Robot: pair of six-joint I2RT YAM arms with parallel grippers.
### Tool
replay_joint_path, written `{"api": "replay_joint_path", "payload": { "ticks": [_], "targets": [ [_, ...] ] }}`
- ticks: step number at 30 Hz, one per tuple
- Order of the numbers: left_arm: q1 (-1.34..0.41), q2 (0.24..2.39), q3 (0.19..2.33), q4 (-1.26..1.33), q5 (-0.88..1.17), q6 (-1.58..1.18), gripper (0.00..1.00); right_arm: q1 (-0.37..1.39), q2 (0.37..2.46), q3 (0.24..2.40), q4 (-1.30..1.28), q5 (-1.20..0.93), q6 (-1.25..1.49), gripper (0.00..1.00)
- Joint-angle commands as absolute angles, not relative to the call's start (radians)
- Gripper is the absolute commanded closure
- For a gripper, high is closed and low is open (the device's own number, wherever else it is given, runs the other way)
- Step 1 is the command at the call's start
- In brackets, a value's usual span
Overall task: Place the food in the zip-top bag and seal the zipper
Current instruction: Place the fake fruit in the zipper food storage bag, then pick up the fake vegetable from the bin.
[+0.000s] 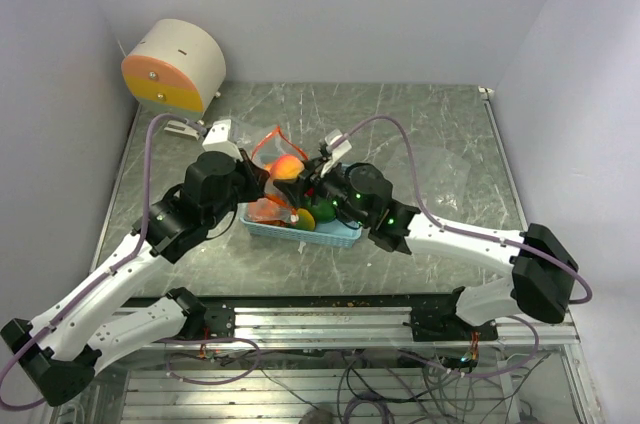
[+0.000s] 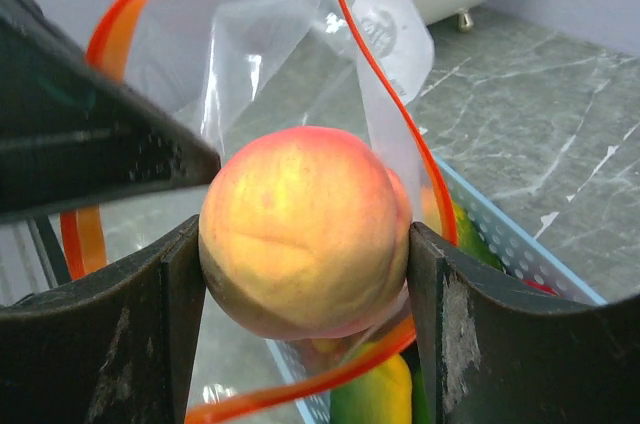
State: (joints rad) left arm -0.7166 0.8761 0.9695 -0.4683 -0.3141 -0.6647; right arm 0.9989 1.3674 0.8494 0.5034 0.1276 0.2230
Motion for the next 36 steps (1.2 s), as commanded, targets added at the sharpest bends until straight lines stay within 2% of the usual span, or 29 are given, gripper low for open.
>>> {"api": "replay_joint_path", "payload": {
  "ticks": [1, 4, 6, 8, 11, 12, 23, 29, 33, 36],
  "targets": [
    [-0.712, 0.876, 0.955, -0.438, -0.259, -0.676, 0.93, 0.999, 1.421, 0.931, 0.530, 0.154, 0.238, 0.64],
    [-0.712, 0.889, 0.958, -0.436, -0.250, -0.685, 0.93, 1.002, 1.424, 0.938, 0.543, 0.157, 0.247, 0.60],
    [-0.711, 0.891, 0.956, -0.437, -0.245, -0.688, 0.93, 1.000, 1.425, 0.953, 0.525, 0.173, 0.240, 0.51],
    [-0.712, 0.889, 0.956, -0.442, -0.249, -0.690, 0.93, 1.002, 1.438, 0.983, 0.479, 0.184, 0.225, 0.37],
    [-0.712, 0.879, 0.954, -0.449, -0.280, -0.692, 0.93, 1.003, 1.445, 0.991, 0.451, 0.182, 0.213, 0.03],
    [-0.711, 0.876, 0.952, -0.446, -0.287, -0.691, 0.93, 1.004, 1.444, 0.987, 0.449, 0.179, 0.216, 0.00],
    [-0.712, 0.915, 0.966, -0.472, -0.335, -0.684, 0.93, 1.006, 1.361, 0.959, 0.420, 0.128, 0.221, 0.00],
    [-0.711, 0.917, 1.017, -0.611, -0.497, -0.679, 0.93, 1.006, 1.203, 0.876, 0.441, 0.083, 0.244, 0.00],
    [-0.712, 0.896, 1.057, -0.755, -0.645, -0.701, 0.93, 1.004, 1.129, 0.843, 0.409, 0.187, 0.283, 0.00],
    [-0.712, 0.854, 1.091, -0.866, -0.752, -0.726, 0.93, 1.003, 1.165, 0.875, 0.304, 0.301, 0.301, 0.01]
  ]
}}
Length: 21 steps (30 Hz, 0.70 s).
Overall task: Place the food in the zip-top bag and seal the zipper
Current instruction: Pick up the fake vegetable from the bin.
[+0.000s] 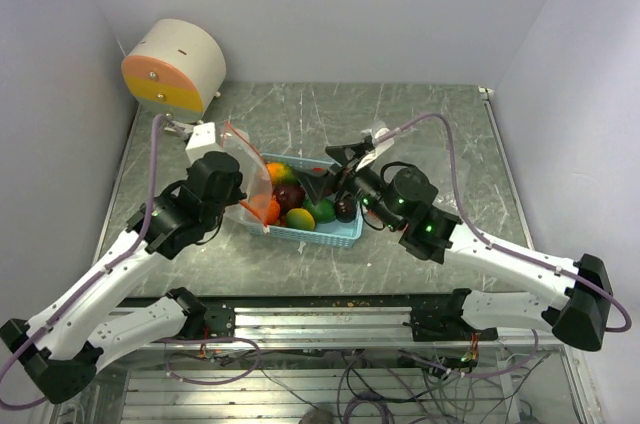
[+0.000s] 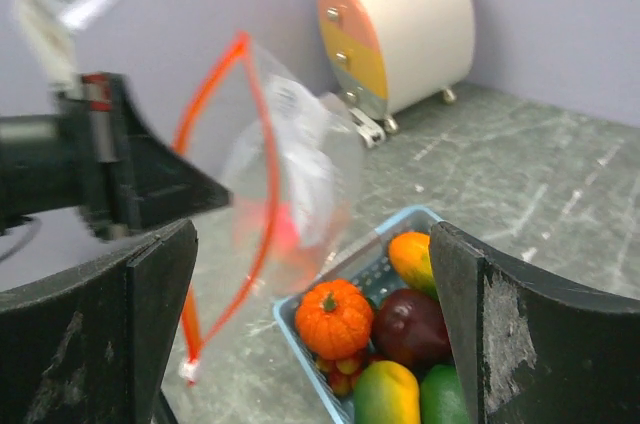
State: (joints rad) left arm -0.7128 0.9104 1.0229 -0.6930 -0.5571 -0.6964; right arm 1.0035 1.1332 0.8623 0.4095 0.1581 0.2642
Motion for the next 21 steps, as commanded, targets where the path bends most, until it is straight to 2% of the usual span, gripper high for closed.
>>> {"api": "replay_joint_path", "payload": {
  "ticks": [1, 11, 17, 21],
  "targets": [
    [-0.711, 0.836, 1.096, -0.888, -0.776, -0.730, 0.93, 1.002, 1.194, 0.886, 0.270, 0.324, 0.308, 0.01],
    [-0.712, 0.749, 1.066, -0.967, -0.828, -0.745, 0.93, 1.002, 1.502, 1.038, 0.147, 0.395, 0.368, 0.02],
    [-0.712, 0.725, 1.059, -0.979, -0.843, -0.743, 0.93, 1.003, 1.573, 1.039, 0.273, 0.112, 0.311, 0.05],
    [-0.712, 0.702, 1.065, -0.995, -0.852, -0.744, 0.93, 1.004, 1.642, 1.064, 0.296, 0.030, 0.305, 0.06]
  ]
}}
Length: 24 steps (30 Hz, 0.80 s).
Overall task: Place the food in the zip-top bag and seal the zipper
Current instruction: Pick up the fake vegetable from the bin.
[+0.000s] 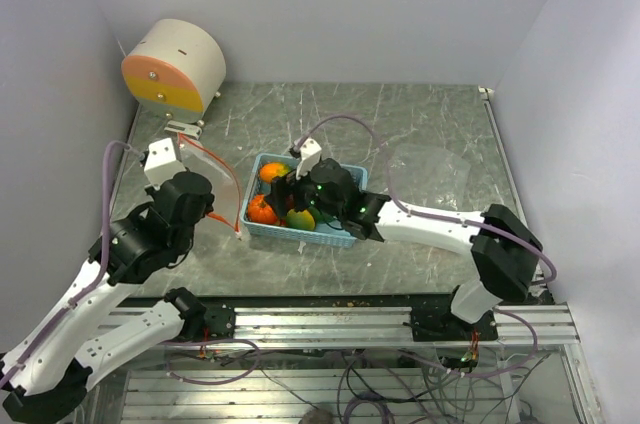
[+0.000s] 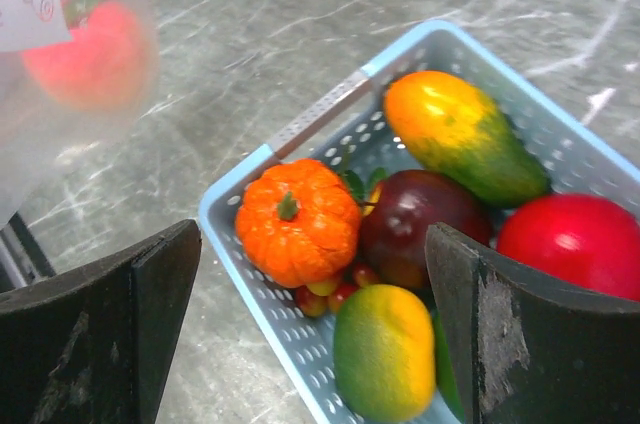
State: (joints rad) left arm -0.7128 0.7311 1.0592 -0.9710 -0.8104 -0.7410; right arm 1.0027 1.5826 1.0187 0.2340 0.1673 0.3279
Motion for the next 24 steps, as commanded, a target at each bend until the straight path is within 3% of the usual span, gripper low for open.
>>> {"api": "replay_joint_path", "payload": {
  "ticks": [1, 21, 24],
  "targets": [
    [-0.712, 0.698, 1.067, -1.001, -0.855, -0.745, 0.93, 1.004, 1.664, 1.075, 0.290, 0.016, 0.307, 0.06],
    [-0.712, 0.646, 1.058, -1.009, -0.848, -0.738, 0.93, 1.007, 1.913, 1.172, 0.262, -0.033, 0.318, 0.12],
    [-0.712, 0.644, 1.052, -1.009, -0.846, -0.741, 0.93, 1.009, 1.928, 1.177, 0.253, -0.025, 0.313, 0.23]
  ]
}}
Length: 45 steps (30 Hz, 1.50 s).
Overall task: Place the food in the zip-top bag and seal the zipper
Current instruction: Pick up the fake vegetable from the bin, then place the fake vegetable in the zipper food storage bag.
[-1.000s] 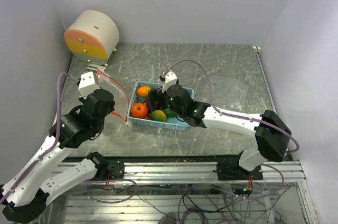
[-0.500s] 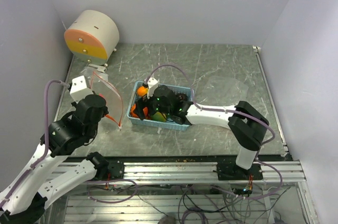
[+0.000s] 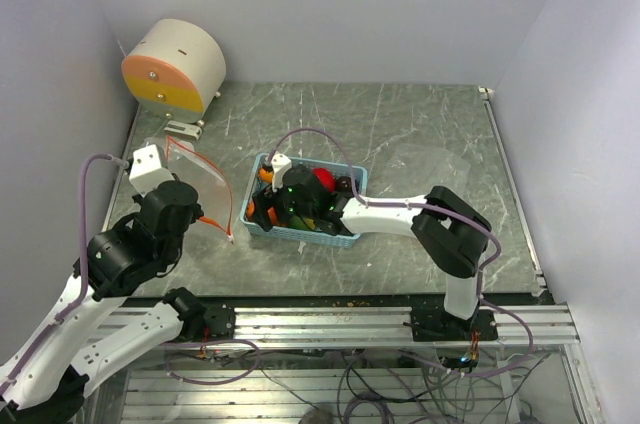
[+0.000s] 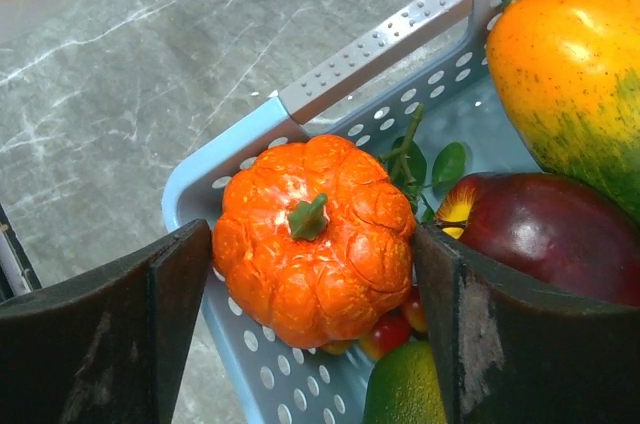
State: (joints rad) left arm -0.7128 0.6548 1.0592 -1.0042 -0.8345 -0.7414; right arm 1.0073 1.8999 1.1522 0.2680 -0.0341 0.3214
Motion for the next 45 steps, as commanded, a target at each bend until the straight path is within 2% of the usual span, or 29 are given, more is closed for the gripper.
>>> {"api": "replay_joint_path", "payload": {
  "ticks": [1, 4, 7, 18, 22, 27, 31, 36, 45],
  "targets": [
    [-0.712, 0.643, 1.048, -1.008, -0.845, -0.742, 0.93, 1.008, 1.931, 1.179, 0.248, -0.020, 0.312, 0.29],
    [-0.711, 0.644, 1.038, -1.001, -0.842, -0.742, 0.93, 1.008, 1.918, 1.173, 0.246, 0.008, 0.315, 0.47],
    [-0.712, 0.650, 1.034, -0.998, -0.839, -0.746, 0.93, 1.008, 1.881, 1.162, 0.254, 0.037, 0.311, 0.53],
    [-0.711, 0.678, 0.966, -0.939, -0.814, -0.755, 0.93, 1.007, 1.595, 1.057, 0.327, 0.057, 0.291, 0.54],
    [-0.712, 0.713, 0.938, -0.897, -0.781, -0.753, 0.93, 1.006, 1.454, 0.967, 0.377, -0.023, 0.291, 0.54],
    [-0.712, 0.753, 0.935, -0.871, -0.761, -0.750, 0.93, 1.003, 1.338, 0.869, 0.513, -0.221, 0.291, 0.53],
    [-0.711, 0.759, 0.928, -0.855, -0.751, -0.751, 0.93, 1.003, 1.353, 0.862, 0.594, -0.390, 0.302, 0.53],
    [-0.712, 0.751, 0.902, -0.824, -0.722, -0.750, 0.93, 1.003, 1.424, 0.860, 0.736, -0.491, 0.356, 0.53],
    [-0.712, 0.755, 0.901, -0.813, -0.704, -0.747, 0.93, 1.003, 1.552, 0.909, 0.785, -0.460, 0.389, 0.53]
  ]
}}
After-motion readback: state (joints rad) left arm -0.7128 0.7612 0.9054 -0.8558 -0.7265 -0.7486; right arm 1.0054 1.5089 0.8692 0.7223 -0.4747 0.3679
